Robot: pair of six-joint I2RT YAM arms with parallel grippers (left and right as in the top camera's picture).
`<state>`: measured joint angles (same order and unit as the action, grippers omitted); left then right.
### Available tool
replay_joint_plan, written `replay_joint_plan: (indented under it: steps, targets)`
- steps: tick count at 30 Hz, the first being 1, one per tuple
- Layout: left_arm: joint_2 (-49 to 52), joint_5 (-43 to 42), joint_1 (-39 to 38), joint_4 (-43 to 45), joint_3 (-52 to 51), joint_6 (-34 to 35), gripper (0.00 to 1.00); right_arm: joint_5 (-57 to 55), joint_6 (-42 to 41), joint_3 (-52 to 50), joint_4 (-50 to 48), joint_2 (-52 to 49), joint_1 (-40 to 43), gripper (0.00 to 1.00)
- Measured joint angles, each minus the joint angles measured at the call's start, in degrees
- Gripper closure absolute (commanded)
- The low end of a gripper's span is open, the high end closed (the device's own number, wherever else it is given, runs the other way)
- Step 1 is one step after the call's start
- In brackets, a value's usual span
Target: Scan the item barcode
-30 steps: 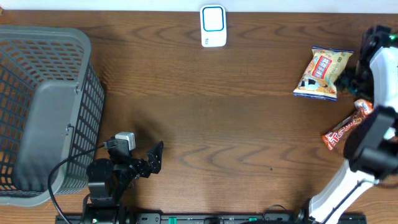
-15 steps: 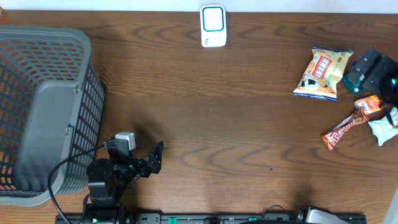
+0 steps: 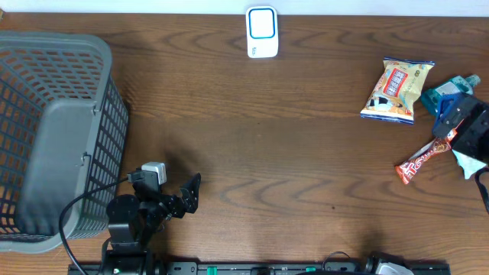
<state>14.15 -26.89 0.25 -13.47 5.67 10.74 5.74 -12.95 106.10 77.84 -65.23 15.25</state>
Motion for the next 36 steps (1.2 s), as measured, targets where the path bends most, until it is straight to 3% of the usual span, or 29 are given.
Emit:
replay_joint_plan:
  steps: [7,19,24,30,36]
  targets:
    - [0.0,0.0,0.0,0.0,0.0,0.0,0.02,6.4,0.7,-17.0,-19.5,8.1,-2.0,0.01]
    - [0.0,0.0,0.0,0.0,0.0,0.0,0.01,9.6,0.2,-60.5,-54.2,40.8,-9.2,0.01]
    - [0.0,0.0,0.0,0.0,0.0,0.0,0.01,9.7,-0.9,-75.0,-66.9,49.1,-10.1,0.01]
    - [0.0,0.0,0.0,0.0,0.0,0.0,0.02,9.9,-1.3,-88.0,-79.0,56.3,-12.2,0.01]
    - [0.0,0.0,0.0,0.0,0.0,0.0,0.01,8.6,-1.3,-96.7,-81.8,61.0,-12.7,0.01]
